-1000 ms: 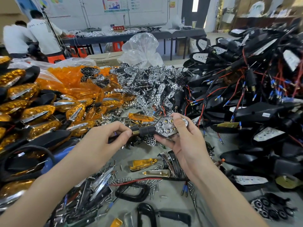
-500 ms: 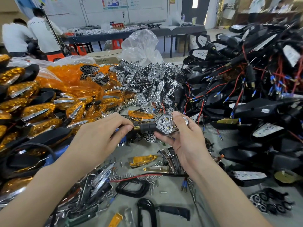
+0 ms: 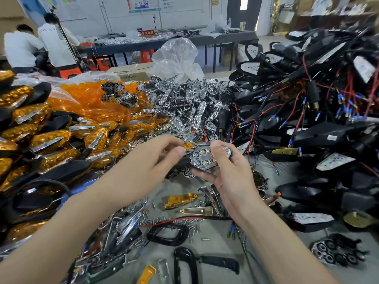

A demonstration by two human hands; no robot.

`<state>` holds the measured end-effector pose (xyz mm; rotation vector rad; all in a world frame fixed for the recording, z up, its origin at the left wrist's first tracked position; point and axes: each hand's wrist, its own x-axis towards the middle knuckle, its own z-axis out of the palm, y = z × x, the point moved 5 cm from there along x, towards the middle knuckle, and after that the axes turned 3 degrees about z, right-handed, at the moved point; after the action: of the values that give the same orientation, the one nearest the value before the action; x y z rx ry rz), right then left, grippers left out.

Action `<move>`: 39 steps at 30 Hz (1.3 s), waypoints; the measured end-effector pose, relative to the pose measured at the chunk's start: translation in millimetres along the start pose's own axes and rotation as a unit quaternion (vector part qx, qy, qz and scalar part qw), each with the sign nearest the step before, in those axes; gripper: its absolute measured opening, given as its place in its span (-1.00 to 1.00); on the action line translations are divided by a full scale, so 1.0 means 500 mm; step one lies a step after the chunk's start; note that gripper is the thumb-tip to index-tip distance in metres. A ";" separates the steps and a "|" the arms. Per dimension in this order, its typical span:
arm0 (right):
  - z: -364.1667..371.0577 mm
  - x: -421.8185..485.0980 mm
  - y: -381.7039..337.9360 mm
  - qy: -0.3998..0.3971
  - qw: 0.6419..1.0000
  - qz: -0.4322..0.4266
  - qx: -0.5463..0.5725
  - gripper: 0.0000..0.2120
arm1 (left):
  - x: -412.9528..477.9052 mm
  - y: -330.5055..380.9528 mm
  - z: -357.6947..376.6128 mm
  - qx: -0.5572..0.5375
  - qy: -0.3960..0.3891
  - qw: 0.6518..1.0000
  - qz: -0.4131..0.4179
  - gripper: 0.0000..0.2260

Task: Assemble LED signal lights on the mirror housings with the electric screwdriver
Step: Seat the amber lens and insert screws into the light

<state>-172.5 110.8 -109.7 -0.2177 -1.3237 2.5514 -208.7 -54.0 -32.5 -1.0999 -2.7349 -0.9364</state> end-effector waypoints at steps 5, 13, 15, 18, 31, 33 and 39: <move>0.006 -0.004 -0.004 -0.026 0.999 -0.011 -0.014 -0.70 | 0.048 0.006 0.058 -0.041 -0.095 0.993 -0.050 -0.68; 0.008 -0.001 -0.007 -0.048 0.999 -0.016 -0.019 -0.69 | 0.059 -0.006 0.068 -0.052 -0.040 0.996 -0.065 -0.91; 0.008 -0.002 -0.006 -0.043 0.998 -0.015 -0.033 -0.68 | 0.056 -0.013 0.076 -0.061 -0.031 0.994 -0.084 -0.92; 0.007 -0.005 -0.005 -0.035 0.997 -0.030 -0.055 -0.67 | 0.050 -0.016 0.081 -0.053 -0.018 0.994 -0.096 -0.90; 0.011 -0.004 -0.003 -0.033 0.999 0.043 -0.001 -0.52 | 0.048 -0.001 0.059 -0.033 -0.111 0.989 -0.091 -0.75; 0.014 -0.005 -0.003 -0.051 0.998 0.039 -0.003 -0.64 | 0.046 0.001 0.058 -0.026 -0.126 0.988 -0.082 -0.73; 0.013 -0.008 -0.006 -0.054 0.997 -0.008 -0.051 -0.72 | 0.042 0.007 0.065 -0.059 -0.087 0.991 -0.084 -0.83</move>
<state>-169.9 106.1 -103.6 -0.0902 -1.4907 2.5166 -216.6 -21.2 -51.9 -1.0271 -2.9872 -1.0865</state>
